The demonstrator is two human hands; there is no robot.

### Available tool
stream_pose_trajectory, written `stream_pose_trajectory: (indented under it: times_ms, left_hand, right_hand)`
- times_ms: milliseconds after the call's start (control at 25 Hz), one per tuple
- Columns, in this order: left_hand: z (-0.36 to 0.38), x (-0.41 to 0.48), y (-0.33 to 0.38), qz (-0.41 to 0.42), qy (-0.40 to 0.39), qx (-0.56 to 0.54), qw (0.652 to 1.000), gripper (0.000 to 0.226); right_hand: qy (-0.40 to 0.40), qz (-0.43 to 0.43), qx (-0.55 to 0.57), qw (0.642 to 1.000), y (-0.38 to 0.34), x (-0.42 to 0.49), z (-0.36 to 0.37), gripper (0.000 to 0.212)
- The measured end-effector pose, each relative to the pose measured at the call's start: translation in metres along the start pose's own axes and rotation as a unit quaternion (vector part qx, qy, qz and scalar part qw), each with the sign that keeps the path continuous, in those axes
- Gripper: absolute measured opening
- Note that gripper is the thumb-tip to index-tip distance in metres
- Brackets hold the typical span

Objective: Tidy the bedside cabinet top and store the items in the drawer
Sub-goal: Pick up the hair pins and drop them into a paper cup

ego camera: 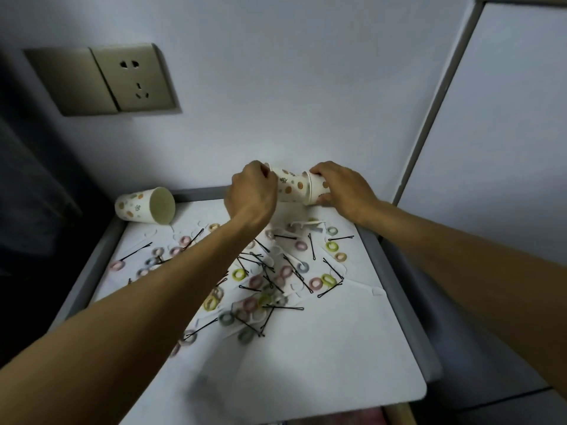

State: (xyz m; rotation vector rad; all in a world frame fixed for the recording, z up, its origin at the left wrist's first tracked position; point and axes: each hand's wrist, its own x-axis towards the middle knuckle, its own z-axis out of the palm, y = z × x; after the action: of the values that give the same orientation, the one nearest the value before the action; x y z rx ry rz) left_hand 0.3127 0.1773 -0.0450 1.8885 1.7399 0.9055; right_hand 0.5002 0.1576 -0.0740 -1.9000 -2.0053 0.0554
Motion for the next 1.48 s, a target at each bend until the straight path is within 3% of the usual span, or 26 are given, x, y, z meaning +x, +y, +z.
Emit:
stream_pose_trajectory:
  times_ms: [200, 280, 440, 560, 640, 840, 1000, 1160, 1320, 1480]
  left_hand:
    - [-0.059, -0.035, -0.014, 0.083, 0.055, 0.031, 0.995, 0.018]
    - [-0.081, -0.054, -0.020, 0.103, 0.039, 0.011, 0.994, 0.015]
    - [-0.114, -0.094, -0.030, 0.091, -0.028, -0.085, 0.992, 0.015]
    - [-0.136, -0.126, -0.037, 0.100, -0.025, -0.114, 0.988, 0.013]
    - [-0.144, -0.146, -0.043, 0.100, -0.021, -0.137, 0.985, 0.011]
    - [-0.156, -0.191, -0.067, 0.049, -0.016, -0.199, 0.979, 0.008]
    - [-0.160, -0.201, -0.080, -0.032, -0.014, -0.304, 0.952, 0.056]
    - [-0.157, -0.197, -0.100, -0.140, -0.053, -0.393, 0.907, 0.078]
    - [-0.155, -0.187, -0.105, -0.162, -0.112, -0.355, 0.914, 0.081]
    - [-0.149, -0.177, -0.106, -0.158, -0.153, -0.328, 0.919, 0.058]
  right_hand:
    - [-0.015, 0.035, 0.065, 0.997, -0.034, -0.006, -0.024, 0.081]
    - [-0.015, 0.002, 0.162, 0.987, -0.068, -0.025, -0.035, 0.088]
    - [-0.129, -0.018, 0.298, 0.946, -0.126, -0.085, -0.046, 0.105]
    - [-0.192, -0.008, 0.412, 0.891, -0.159, -0.125, -0.051, 0.098]
    - [-0.179, 0.016, 0.451, 0.875, -0.175, -0.140, -0.055, 0.082]
    - [-0.151, 0.081, 0.401, 0.900, -0.209, -0.154, -0.057, 0.078]
    - [-0.164, 0.046, 0.410, 0.896, -0.235, -0.162, -0.046, 0.063]
    - [-0.217, 0.023, 0.424, 0.879, -0.218, -0.161, -0.033, 0.043]
    - [-0.050, 0.132, 0.176, 0.974, -0.129, -0.140, -0.027, 0.017]
    - [-0.026, 0.206, -0.006, 0.978, -0.063, -0.114, -0.012, 0.023]
